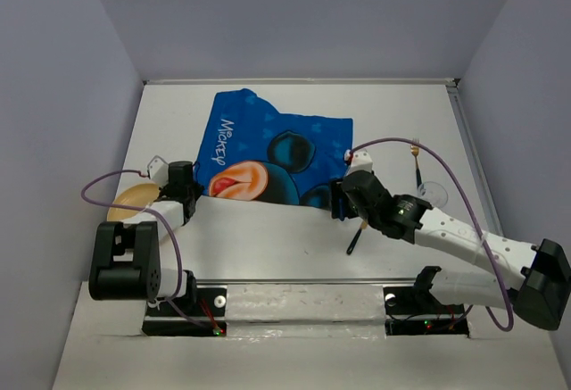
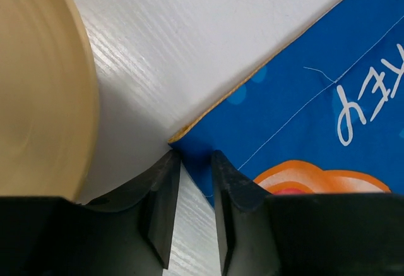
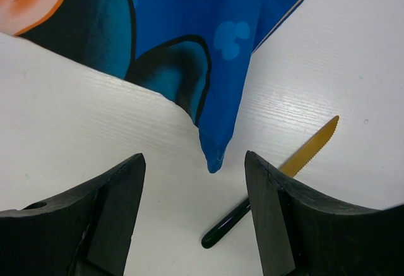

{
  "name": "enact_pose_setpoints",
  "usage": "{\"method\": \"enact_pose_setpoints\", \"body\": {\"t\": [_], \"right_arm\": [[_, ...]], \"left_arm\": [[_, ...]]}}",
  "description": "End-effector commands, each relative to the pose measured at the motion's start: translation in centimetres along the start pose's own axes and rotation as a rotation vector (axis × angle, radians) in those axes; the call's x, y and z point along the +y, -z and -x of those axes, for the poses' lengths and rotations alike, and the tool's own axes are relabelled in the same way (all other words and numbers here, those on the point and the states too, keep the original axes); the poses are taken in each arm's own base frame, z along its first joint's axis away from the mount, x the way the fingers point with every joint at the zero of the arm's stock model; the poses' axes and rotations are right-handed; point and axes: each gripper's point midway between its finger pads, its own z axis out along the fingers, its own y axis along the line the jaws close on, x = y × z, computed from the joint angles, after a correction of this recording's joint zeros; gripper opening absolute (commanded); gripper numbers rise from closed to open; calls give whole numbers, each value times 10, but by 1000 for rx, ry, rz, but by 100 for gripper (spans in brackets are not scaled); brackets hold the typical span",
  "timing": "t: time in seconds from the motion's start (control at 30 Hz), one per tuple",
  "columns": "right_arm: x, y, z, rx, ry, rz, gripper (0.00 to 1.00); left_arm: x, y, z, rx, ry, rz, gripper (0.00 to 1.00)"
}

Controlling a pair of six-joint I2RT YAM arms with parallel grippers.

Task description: Set the dinner table for one person

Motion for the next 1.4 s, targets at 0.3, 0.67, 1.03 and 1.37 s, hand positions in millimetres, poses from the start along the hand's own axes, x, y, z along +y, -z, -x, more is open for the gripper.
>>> {"method": "enact_pose_setpoints", "body": {"t": [0.3, 0.67, 1.03, 1.37], "right_arm": [[-49, -44, 33, -46, -188, -15, 73], [-78, -119, 37, 35, -303, -88, 60], [-69, -187, 37, 98, -369, -92, 55], [-97, -219, 44, 88, -354, -196, 0]], "left_arm": [[-30, 4, 32, -104, 32, -123, 0], [-80, 72, 66, -147, 57, -417, 0], [-91, 122, 81, -205, 47, -571, 0], [-114, 152, 78, -153, 4, -719, 0]]}}
